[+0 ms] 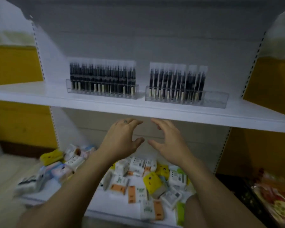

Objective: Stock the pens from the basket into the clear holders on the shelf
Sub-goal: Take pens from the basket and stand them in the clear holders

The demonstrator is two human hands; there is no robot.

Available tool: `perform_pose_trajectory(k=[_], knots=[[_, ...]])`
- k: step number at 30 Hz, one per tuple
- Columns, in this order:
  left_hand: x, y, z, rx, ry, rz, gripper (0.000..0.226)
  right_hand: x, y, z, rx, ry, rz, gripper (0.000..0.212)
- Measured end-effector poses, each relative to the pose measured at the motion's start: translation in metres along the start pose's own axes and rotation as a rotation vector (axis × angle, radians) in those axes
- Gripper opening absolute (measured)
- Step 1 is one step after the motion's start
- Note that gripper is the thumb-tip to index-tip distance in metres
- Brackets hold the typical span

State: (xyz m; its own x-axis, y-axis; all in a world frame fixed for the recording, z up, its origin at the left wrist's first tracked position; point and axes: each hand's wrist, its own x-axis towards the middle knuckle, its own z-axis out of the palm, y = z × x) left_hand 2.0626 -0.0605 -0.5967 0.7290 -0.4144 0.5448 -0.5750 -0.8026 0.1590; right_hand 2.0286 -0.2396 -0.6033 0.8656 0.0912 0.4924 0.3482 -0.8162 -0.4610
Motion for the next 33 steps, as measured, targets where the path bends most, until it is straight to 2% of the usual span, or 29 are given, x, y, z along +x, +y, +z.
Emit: perform_pose_trajectory(k=[9,19,27,33], knots=[[-0.08,-0.039,0.088,-0.099,-0.249,-0.21,0.06,-0.044,0.039,0.106,-0.116,-0.363,0.069,0.063],[-0.15,-0.067,0.175,-0.206,-0.525,-0.475,0.06,-0.083,0.086,0.207,-0.085,-0.688,0.237,0.068],[-0.182,-0.072,0.23,-0.249,-0.739,-0.587,0.062,-0.131,0.106,0.259,-0.025,-0.911,0.434,0.061],[-0.206,-0.087,0.269,-0.237,-0.955,-0.684,0.058,-0.144,0.125,0.287,0.045,-1.026,0.516,0.043]])
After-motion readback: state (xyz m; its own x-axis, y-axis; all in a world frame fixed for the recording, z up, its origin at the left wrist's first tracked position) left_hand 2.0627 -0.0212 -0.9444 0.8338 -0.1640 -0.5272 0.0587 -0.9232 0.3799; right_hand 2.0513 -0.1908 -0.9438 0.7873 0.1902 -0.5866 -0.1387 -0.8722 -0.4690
